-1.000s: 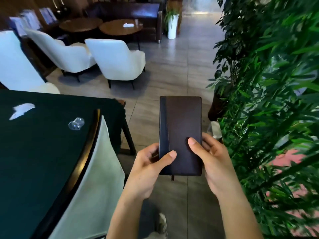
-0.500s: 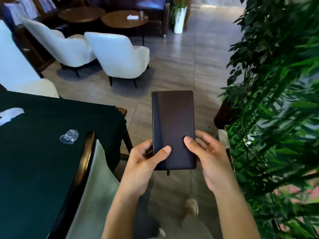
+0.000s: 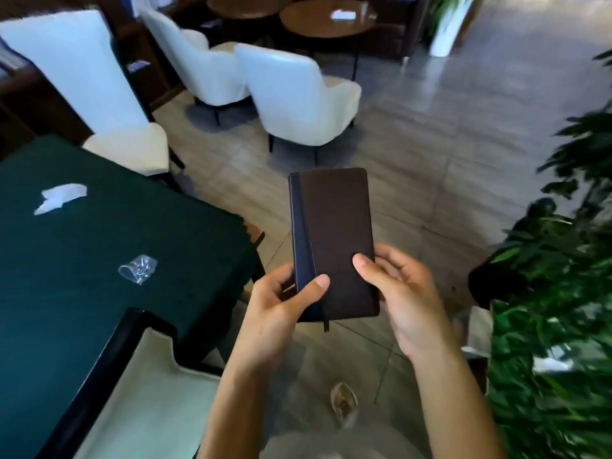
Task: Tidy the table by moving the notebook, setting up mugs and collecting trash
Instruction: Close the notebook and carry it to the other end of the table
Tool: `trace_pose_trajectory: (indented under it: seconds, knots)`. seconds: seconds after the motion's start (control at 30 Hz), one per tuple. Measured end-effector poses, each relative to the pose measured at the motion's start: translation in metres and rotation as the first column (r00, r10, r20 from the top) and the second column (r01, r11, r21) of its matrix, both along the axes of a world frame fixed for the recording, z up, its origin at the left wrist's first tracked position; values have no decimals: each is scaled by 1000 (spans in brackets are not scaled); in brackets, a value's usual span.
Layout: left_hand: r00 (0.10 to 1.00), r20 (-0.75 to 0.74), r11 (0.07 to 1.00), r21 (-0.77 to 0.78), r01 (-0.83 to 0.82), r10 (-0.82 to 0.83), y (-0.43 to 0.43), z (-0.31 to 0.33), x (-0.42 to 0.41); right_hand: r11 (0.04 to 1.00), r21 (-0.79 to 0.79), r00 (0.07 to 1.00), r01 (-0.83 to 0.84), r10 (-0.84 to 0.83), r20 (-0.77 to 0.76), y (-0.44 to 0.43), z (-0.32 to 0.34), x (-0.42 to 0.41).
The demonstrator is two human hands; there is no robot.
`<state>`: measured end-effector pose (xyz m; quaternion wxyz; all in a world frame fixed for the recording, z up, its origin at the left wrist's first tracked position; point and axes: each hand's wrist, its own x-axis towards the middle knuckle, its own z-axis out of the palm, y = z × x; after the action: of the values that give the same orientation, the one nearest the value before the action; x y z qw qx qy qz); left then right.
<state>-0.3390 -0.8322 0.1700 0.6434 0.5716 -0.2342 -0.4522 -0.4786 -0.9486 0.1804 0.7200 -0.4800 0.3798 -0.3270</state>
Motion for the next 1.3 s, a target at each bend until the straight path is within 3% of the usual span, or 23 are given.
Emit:
trace_pose_trajectory:
  seconds: [0.2, 0.4, 0.6, 0.77, 0.9, 1.07, 1.3]
  knots:
    - [979, -80, 982, -4, -189, 188, -20, -1, 8, 979, 40, 980, -198, 196, 38, -47, -8, 39]
    - [901, -187, 917, -1, -399, 392, -17, -13, 39, 918, 85, 922, -387, 385, 31, -61, -26, 100]
    - [821, -146, 833, 76, -548, 552, -13, -37, 90, 841, 123, 843, -527, 535, -53, -68, -57, 167]
    - [712, -198, 738, 134, -661, 674, -18, -55, 153, 766, 115, 751, -633, 643, -150, -82, -82, 240]
    - [649, -249, 694, 214, -688, 719, -29, -78, 193, 767, 117, 732, -631, 638, -238, -90, -104, 297]
    - [491, -436, 626, 252, -738, 754, -31, -108, 225, 749, 177, 676, -639, 656, -336, -84, -135, 345]
    - [278, -496, 482, 348, -804, 822, -33, -152, 239, 709, 222, 598, -670, 692, -405, -68, -167, 382]
